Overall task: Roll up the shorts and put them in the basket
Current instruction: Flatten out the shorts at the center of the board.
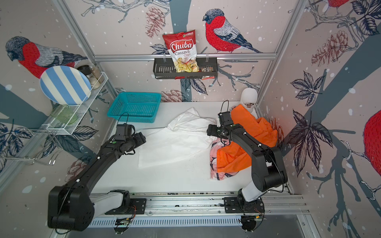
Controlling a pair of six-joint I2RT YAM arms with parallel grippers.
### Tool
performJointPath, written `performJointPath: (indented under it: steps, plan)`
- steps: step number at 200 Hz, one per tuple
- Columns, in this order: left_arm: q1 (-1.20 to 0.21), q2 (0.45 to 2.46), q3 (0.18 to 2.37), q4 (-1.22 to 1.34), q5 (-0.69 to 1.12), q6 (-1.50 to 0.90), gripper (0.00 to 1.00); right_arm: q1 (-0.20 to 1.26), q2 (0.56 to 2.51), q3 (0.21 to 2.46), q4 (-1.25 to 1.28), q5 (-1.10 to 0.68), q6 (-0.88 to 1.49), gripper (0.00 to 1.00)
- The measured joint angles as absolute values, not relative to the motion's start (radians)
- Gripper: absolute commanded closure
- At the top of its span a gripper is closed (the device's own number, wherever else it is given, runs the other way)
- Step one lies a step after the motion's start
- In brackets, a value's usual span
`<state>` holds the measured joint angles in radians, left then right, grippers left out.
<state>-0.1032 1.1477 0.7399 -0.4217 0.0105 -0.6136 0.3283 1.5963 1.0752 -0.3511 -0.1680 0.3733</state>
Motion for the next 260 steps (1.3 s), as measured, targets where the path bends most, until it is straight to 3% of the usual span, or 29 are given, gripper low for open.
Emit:
performJointPath:
  steps: [41,54,69,83,105,111,146,207,231,260]
  plan:
    - [-0.161,1.057,0.552,-0.476,-0.03,-0.754,0.23,0.331,1.665,1.081,-0.292,-0.176,0.368,0.14]
    - [-0.188,1.045,0.522,-0.484,-0.037,-0.79,0.23,0.333,1.683,1.084,-0.277,-0.189,0.364,0.24]
    - [-0.207,1.047,0.493,-0.473,-0.025,-0.815,0.27,0.335,1.702,1.09,-0.261,-0.199,0.361,0.49]
    - [-0.213,1.07,0.465,-0.453,-0.025,-0.838,0.45,0.339,1.711,1.097,-0.248,-0.206,0.361,0.73]
    - [-0.218,1.102,0.445,-0.423,0.0,-0.833,0.91,0.355,1.706,1.108,-0.236,-0.213,0.362,1.0]
    - [-0.218,1.106,0.446,-0.419,0.002,-0.831,1.0,0.36,1.699,1.11,-0.237,-0.213,0.363,1.0]
    - [-0.218,1.026,0.578,-0.473,-0.001,-0.802,1.0,0.39,1.586,1.139,-0.252,-0.204,0.364,1.0]
    - [-0.218,0.916,1.139,-0.686,-0.133,-0.722,1.0,0.411,1.28,1.358,-0.392,-0.116,0.358,1.0]
    - [-0.203,0.995,1.28,-0.721,-0.169,-0.67,1.0,0.404,1.294,1.519,-0.445,-0.088,0.336,1.0]
    - [-0.098,1.127,1.259,-0.694,-0.122,-0.62,1.0,0.358,1.437,1.624,-0.478,-0.087,0.311,1.0]
